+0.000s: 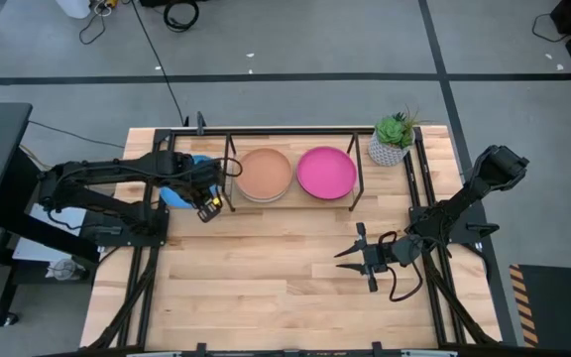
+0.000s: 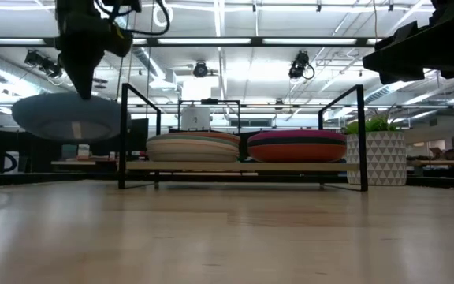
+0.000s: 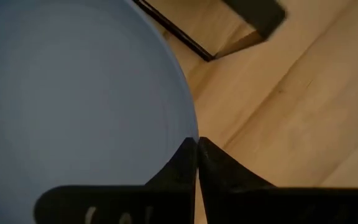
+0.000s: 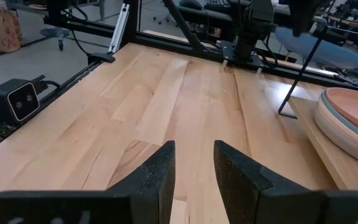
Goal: Place and stack plates onto a shelf
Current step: Stack the blue plate on top of the pink plate on the shelf
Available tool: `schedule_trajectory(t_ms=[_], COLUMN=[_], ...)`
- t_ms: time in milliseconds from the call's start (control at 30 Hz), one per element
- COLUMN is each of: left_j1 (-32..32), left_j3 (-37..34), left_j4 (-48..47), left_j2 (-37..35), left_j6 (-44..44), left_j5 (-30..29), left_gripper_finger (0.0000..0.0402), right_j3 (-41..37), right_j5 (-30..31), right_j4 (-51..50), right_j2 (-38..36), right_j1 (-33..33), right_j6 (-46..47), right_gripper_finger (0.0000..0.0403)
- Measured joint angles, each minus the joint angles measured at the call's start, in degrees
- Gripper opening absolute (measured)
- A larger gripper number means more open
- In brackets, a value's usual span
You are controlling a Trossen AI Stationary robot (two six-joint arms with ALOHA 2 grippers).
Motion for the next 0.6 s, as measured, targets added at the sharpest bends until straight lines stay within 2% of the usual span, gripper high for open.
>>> schedule_trajectory(t_ms=[267, 600], left_j1=[-5.4, -10.3], left_j3=[4.8, 8.0], left_j4=[-3.1, -3.3], left_j2=[-2.6, -7.8], left_j6=[-3.6, -7.7], left_j5=[-1.7, -11.6], left_gripper_finger=[0.0008, 0.0008], right_j3=[0.0, -0.2], right_j5=[0.0, 0.0], right_j4=[-0.3, 0.0], right_j2=[0.0, 0.0], right_j1=[0.0, 0.0], right_j6=[0.0, -0.2], right_gripper_finger=[0.0117, 0.0117])
